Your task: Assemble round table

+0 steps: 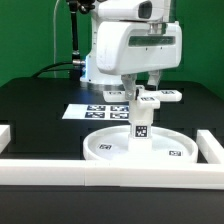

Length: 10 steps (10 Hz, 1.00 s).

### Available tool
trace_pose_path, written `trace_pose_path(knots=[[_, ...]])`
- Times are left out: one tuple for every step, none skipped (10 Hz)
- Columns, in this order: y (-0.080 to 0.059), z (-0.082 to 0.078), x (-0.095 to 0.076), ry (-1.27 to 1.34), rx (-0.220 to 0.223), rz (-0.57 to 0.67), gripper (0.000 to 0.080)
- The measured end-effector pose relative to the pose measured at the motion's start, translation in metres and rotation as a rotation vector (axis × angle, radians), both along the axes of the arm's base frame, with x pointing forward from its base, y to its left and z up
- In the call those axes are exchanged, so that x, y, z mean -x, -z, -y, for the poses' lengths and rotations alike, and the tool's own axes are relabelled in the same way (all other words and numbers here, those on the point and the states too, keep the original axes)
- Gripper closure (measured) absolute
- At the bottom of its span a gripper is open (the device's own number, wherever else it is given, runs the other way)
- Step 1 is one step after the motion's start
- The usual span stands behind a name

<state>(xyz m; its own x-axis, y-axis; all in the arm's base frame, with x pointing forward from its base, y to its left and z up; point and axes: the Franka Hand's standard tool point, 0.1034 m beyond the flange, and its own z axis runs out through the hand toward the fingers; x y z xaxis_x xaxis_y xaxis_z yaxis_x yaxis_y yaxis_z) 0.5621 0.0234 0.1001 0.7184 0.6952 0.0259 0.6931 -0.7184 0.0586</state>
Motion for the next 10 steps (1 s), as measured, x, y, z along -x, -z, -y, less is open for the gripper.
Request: trace_pose_path(knots=[[0.0,0.0,0.0,0.098,-0.015,-0.001,0.0356],[0.0,0.0,0.0,0.184,-0.03,-0.001,0.0356],[0.0,-0.001,0.0,0.221,-0.033,0.0,0.0356],[0.0,-0.001,0.0,0.213,-0.033,-0.001,0.0272],[-0.001,0.0,0.0,0.213,-0.033,0.0,0.0188],[-0.008,0.0,0.0,0.215,-0.034,0.005,0.0158],[-0.019,0.0,0.001,0.217,-0.036,0.018,0.0158],[-0.027,-0.001,0.001,0.22,-0.038,0.029,0.0152],[-0.024,0.0,0.002,0.22,-0.038,0.025,0.0152],[-0.023,0.0,0.002,0.22,-0.038,0.023,0.015]])
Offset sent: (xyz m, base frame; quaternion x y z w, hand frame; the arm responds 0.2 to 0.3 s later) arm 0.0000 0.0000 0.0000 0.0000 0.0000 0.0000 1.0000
